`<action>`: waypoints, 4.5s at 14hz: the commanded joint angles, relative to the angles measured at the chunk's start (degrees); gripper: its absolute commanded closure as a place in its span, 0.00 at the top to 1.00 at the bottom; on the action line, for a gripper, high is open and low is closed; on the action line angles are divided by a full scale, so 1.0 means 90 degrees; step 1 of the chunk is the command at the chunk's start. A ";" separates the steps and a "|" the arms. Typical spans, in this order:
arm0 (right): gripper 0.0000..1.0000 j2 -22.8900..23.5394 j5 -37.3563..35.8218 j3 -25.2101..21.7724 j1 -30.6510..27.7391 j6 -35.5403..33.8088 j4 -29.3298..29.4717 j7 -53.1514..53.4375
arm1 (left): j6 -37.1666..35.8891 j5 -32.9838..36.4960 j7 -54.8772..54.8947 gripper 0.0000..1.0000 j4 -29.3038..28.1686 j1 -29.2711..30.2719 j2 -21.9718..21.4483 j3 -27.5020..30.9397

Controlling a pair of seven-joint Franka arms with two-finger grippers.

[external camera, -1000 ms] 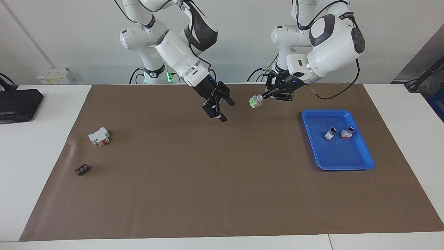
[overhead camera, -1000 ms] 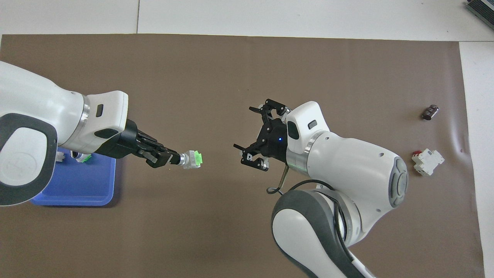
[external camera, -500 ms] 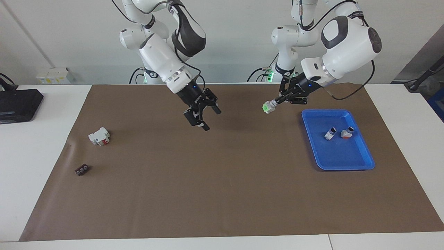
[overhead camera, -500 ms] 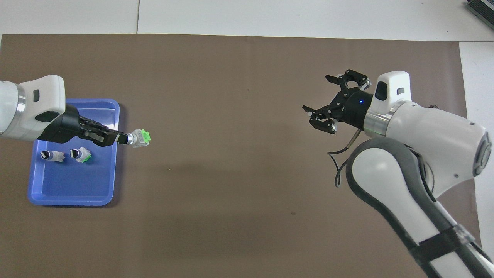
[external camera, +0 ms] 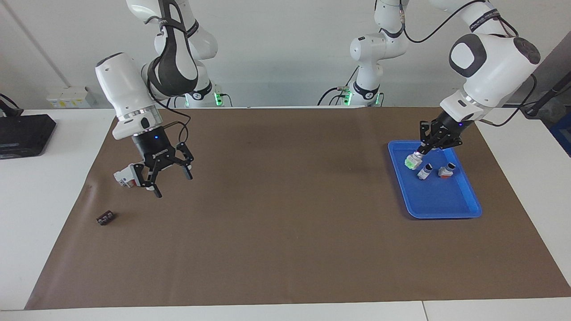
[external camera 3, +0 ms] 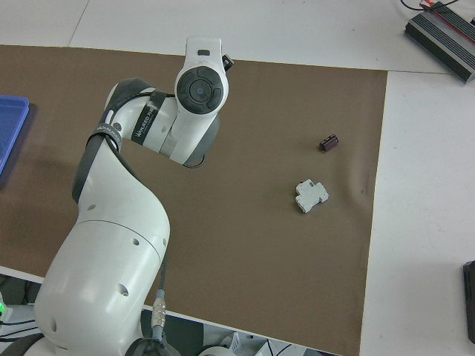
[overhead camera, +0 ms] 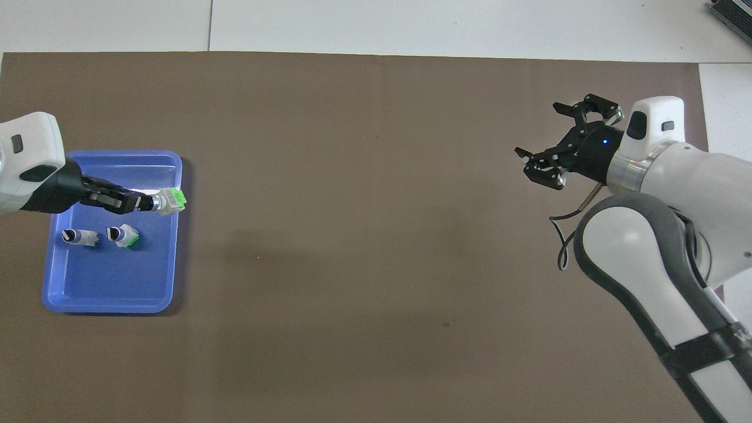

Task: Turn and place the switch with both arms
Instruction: 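Carry the switch over the blue tray while the right gripper withdraws, then lower the switch into the blue tray with the left gripper, then open the left gripper and lift it off the switch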

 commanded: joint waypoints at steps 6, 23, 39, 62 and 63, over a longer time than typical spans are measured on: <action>1.00 0.0100 -0.3248 0.0080 -0.0284 -0.2654 0.1325 0.4918 | 0.1292 0.0969 -0.0196 0.00 -0.0167 0.0711 0.0678 -0.0069; 1.00 -0.0779 -0.3161 -0.1971 0.1064 -0.7249 0.2880 0.7786 | 0.0169 0.1604 -0.1485 0.00 0.0995 0.0721 0.2025 0.0165; 1.00 -0.0750 -0.3024 -0.1708 0.0625 -0.7395 0.2880 0.7631 | -0.0417 0.1624 -0.1485 0.33 0.1669 0.0614 0.2358 0.0166; 1.00 -0.0809 -0.3063 -0.1678 0.0703 -0.7474 0.2870 0.7992 | -0.3083 0.1321 -0.2599 0.74 0.3282 -0.0685 0.0535 0.0078; 1.00 -0.0809 -0.3054 -0.1678 0.0693 -0.7454 0.2870 0.7982 | -0.3103 0.1321 -0.2599 0.99 0.3077 -0.0685 0.0271 0.0078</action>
